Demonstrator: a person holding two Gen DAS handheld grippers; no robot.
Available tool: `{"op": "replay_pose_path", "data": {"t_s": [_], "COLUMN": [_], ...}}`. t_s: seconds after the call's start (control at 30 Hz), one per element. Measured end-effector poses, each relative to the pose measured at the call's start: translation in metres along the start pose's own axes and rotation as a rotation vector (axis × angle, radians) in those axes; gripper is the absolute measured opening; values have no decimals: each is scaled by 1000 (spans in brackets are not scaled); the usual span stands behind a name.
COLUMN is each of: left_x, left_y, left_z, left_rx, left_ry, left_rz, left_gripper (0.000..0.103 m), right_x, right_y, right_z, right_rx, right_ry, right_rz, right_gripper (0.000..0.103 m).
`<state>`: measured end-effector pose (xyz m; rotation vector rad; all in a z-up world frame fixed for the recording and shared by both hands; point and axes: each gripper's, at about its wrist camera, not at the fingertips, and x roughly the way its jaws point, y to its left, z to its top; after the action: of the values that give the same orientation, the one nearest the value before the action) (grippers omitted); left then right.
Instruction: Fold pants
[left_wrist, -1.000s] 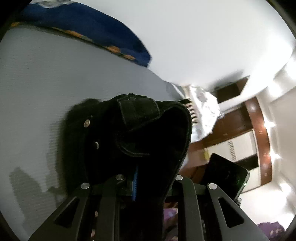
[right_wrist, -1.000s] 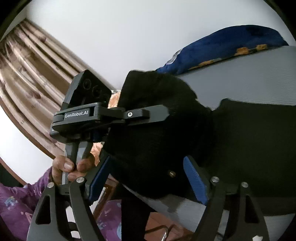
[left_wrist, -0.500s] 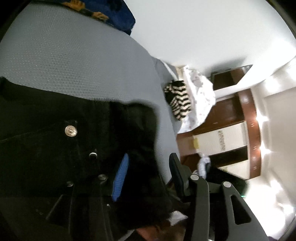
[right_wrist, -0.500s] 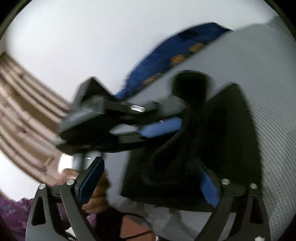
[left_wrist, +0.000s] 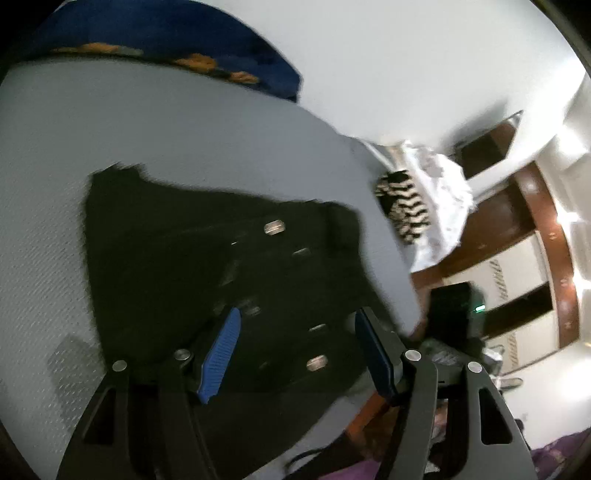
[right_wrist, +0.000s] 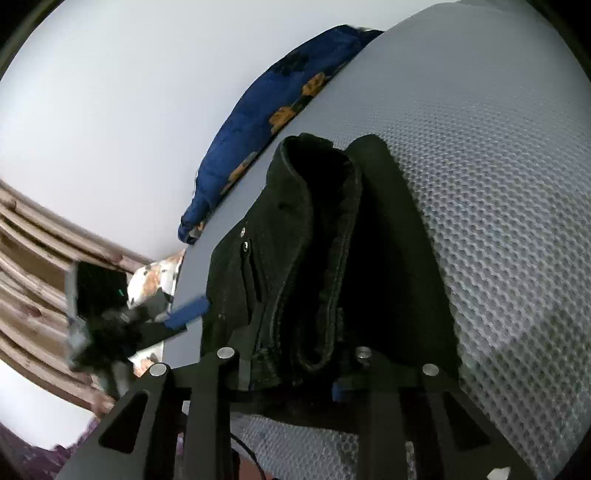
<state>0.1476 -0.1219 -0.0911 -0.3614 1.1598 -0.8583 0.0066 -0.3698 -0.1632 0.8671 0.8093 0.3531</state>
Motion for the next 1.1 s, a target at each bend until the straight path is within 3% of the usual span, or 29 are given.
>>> {"op": "replay_pose_path", "data": {"t_s": [0.1,0.37,0.47,0.77,0.9,0.97,1.1], "left_x": [-2,4,5,15,-4,-20,-42], "left_y": [14,14,7,2,7,12,23], "left_z": [-13,-23,-24,-25,-21,-17,-4], "left_rx": [18,58,93,143,83,55,40], "left_ry": [4,-6,-23,-69,-113,-150,-192], "left_rz": [62,97,113,92,40,29,67], "left_gripper": [65,66,75,82,82,82,82], "right_x": [-9,-25,-23,-25,-29,-36,-64], "right_y": [-6,-20,-18,-41,-43,-40,-19], "right_z": [-3,-19,-14,-23,-19,-11,0], "right_rx": [49,57,39,83,113,108,-6], "right_ry": [-24,-59,-72,-87,-75,-83,-188], "right_rz": [43,55,47,31,47,15,-109], "right_gripper": [24,23,22,22,27,34,36]}}
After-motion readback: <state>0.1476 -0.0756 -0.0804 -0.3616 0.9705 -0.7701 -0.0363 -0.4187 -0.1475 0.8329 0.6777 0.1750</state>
